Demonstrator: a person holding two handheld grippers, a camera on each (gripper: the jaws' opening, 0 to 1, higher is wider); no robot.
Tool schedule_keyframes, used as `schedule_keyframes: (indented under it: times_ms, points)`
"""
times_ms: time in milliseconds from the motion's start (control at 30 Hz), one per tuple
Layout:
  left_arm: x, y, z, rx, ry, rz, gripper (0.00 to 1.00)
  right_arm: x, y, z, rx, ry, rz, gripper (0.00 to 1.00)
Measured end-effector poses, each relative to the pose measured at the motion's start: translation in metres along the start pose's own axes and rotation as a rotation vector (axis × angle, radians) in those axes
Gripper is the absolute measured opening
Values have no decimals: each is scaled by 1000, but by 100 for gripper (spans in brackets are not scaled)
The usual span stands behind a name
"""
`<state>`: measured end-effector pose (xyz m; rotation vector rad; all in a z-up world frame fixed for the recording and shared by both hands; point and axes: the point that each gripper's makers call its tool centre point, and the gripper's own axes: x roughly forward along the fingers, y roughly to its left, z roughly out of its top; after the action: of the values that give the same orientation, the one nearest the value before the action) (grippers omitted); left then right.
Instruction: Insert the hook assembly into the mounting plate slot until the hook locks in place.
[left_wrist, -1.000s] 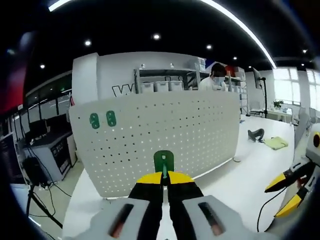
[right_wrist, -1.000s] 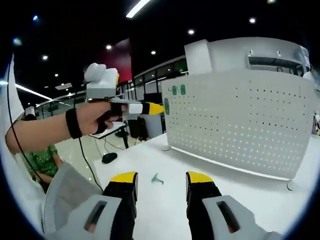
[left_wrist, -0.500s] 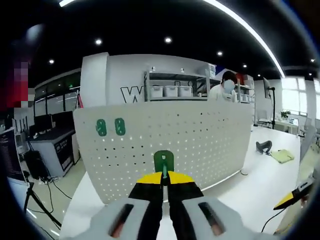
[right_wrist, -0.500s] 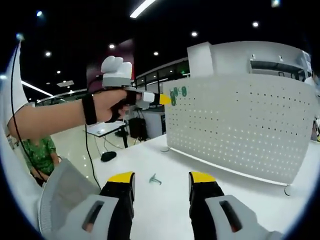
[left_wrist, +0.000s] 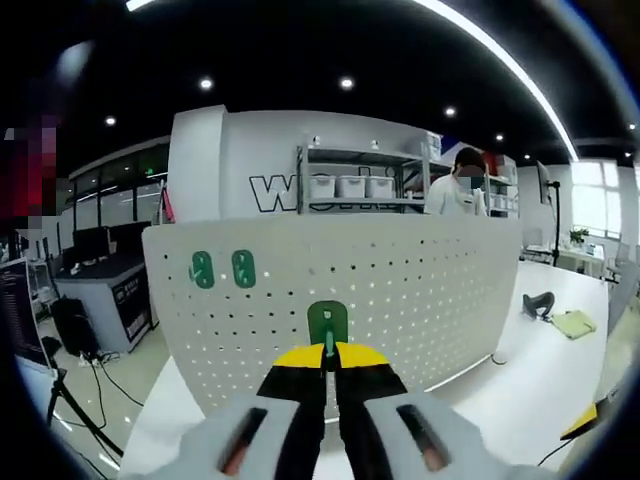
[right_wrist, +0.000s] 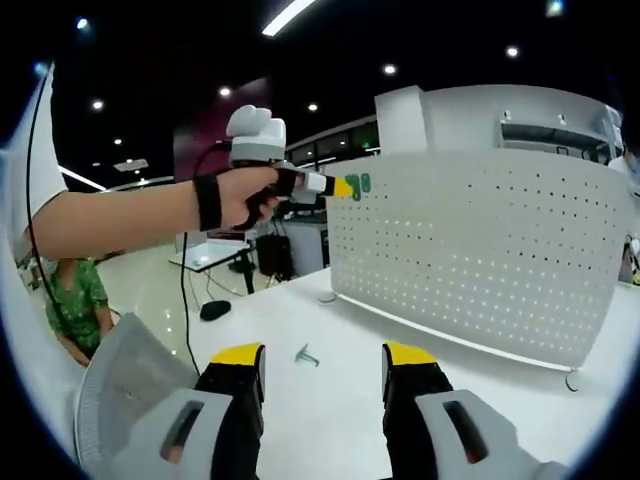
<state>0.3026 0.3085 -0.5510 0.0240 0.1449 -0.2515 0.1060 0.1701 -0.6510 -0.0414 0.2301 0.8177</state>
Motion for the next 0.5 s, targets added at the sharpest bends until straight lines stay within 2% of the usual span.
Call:
schedule_keyframes:
  times_ms: [100, 233, 300, 500]
  points:
    - [7, 3, 3, -9, 3, 5, 2, 3, -1, -2, -5, 10, -2, 48]
    - [17, 7, 8, -12, 3, 15, 2, 5, -3, 3, 20, -21, -1, 49]
    - [20, 10, 13, -12, -7, 23, 2, 6, -5, 2, -10, -16, -12, 49]
    - [36, 16, 18, -18, -3, 32, 2, 7, -9, 1, -2, -11, -15, 50]
